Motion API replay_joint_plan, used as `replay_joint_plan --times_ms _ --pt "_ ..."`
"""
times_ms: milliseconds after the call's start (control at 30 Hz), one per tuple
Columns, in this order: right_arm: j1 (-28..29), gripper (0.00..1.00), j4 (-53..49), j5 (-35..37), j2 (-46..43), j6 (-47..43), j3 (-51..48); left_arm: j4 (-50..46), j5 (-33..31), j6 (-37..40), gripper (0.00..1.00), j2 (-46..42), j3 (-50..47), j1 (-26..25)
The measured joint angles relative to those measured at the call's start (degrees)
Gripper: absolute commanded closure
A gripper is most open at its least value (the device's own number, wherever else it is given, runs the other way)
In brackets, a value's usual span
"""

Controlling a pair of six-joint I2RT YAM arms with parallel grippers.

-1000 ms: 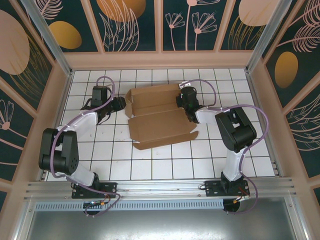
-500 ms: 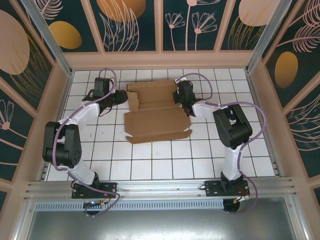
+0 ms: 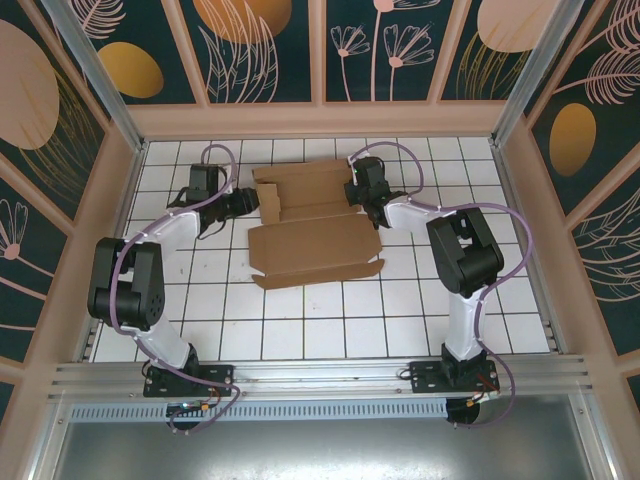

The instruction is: Fold the paper box

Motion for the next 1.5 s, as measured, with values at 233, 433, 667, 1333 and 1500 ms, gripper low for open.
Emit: replay_joint_plan --times_ms 233,433,667,1333,1500 --pt "-0.33 1.00 0.17 -0.57 0.07 0.02 -0.02 1.99 -0.13 2.75 0.57 -1.33 -1.88 -0.85" --pt "-0.44 1.00 0.20 -0.79 0.09 0.07 -0.04 4.00 -0.31 5.38 0.55 -2.08 -2.51 -1.40" --pt "-0.63 1.00 0.59 -1.68 0.28 0.04 -0.04 5.18 -0.46 8.61 0.56 -5.22 -6.34 -2.12" --pt "-0.85 1.00 0.90 -2.45 0.42 0.22 -0.04 14.40 3.67 18.58 0.63 -9.44 -13.14 -2.43" --pt "-0.85 1.00 0.90 -2.47 0.42 0.22 -0.04 15.93 4.02 20.09 0.61 -9.44 -13.14 -2.43"
